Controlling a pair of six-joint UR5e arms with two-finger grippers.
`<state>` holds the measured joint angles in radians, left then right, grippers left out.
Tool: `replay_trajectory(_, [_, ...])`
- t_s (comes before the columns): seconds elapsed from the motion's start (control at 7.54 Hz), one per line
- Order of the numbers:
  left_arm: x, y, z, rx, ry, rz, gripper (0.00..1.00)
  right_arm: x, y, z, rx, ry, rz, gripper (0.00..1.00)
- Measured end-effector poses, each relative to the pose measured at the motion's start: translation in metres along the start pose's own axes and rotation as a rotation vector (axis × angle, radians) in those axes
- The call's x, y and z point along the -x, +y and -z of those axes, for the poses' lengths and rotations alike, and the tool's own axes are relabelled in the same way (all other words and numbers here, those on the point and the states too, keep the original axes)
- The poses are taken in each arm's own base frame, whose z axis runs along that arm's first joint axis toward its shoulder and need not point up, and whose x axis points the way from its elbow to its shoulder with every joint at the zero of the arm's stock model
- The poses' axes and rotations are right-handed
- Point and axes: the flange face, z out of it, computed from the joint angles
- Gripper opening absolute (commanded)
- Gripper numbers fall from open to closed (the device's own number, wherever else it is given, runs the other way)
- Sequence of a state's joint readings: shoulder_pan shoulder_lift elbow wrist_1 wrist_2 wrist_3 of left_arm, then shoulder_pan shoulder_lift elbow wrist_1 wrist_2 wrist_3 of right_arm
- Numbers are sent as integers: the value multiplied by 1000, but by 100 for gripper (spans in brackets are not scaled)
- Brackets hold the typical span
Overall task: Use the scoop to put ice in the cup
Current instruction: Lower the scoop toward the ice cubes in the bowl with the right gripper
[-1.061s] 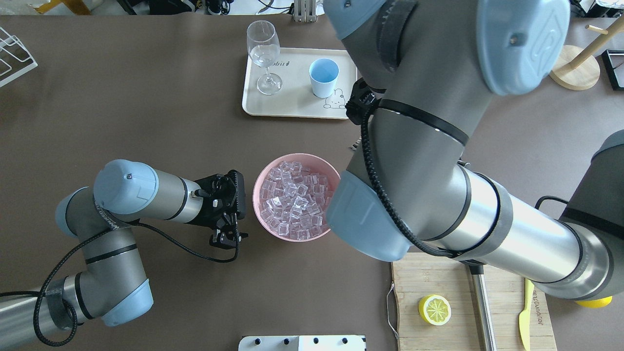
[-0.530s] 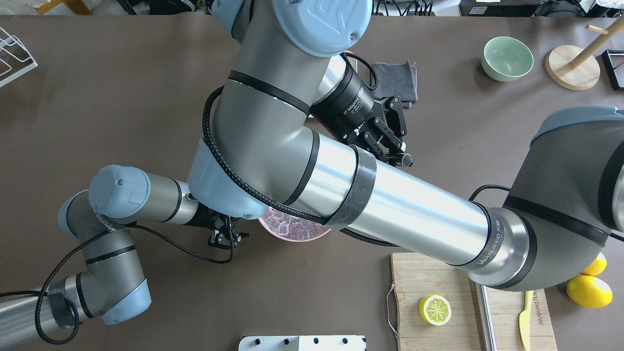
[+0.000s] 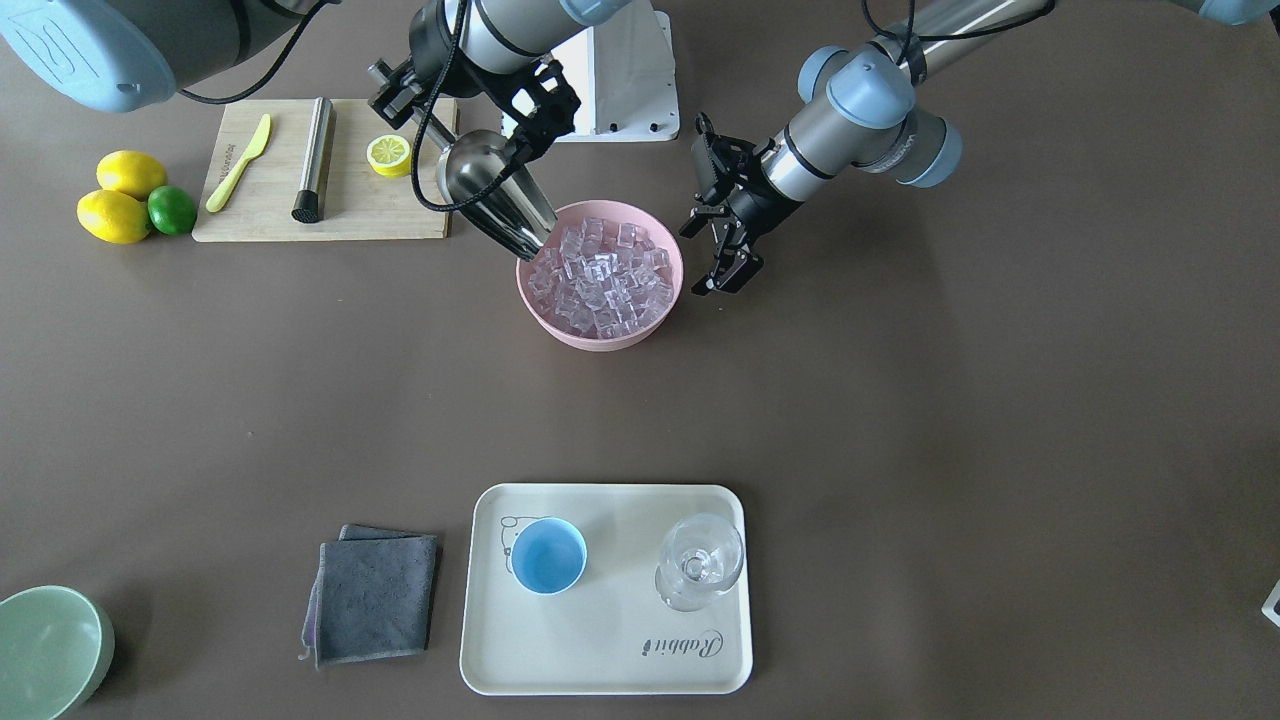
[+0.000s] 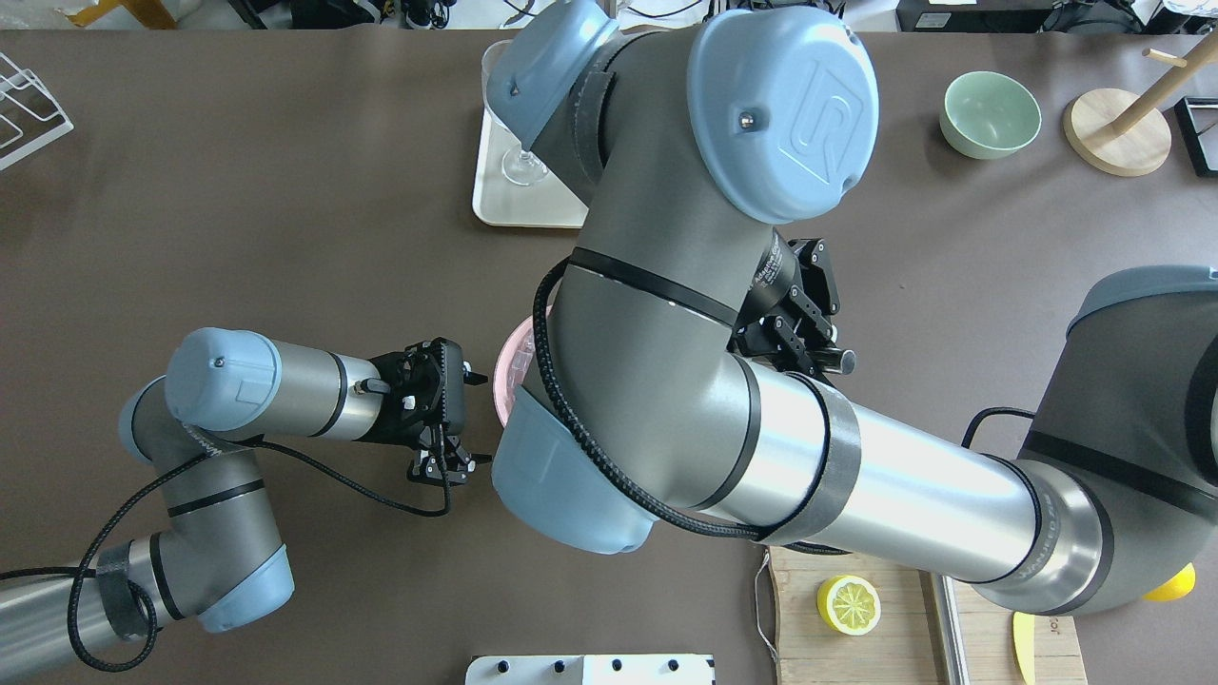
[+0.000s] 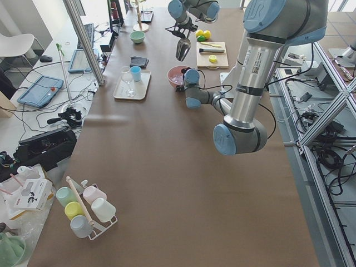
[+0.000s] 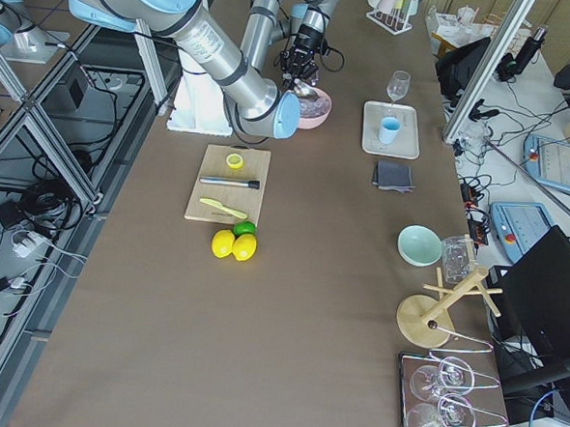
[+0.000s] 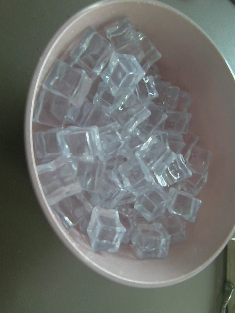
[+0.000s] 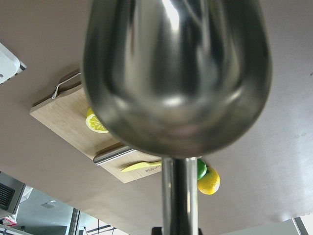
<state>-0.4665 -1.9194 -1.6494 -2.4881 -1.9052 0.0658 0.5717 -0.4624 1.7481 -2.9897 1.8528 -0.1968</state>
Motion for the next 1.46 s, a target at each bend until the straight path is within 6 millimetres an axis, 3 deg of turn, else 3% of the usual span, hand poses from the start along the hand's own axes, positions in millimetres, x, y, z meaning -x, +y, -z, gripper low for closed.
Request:
replay_trajectory(0.27, [0,2,1,-29,-2,-8,98,9,-3,-6,12,34,24,0])
replay_trajectory(0.8, [0,4,0,-39,-3,-11,98,30,-53,-5,144,79,31,0])
replay_trajectory(1.46, [3,10,-3,-42,-8,-8,98,49,-90,-20,211,92,-5,0])
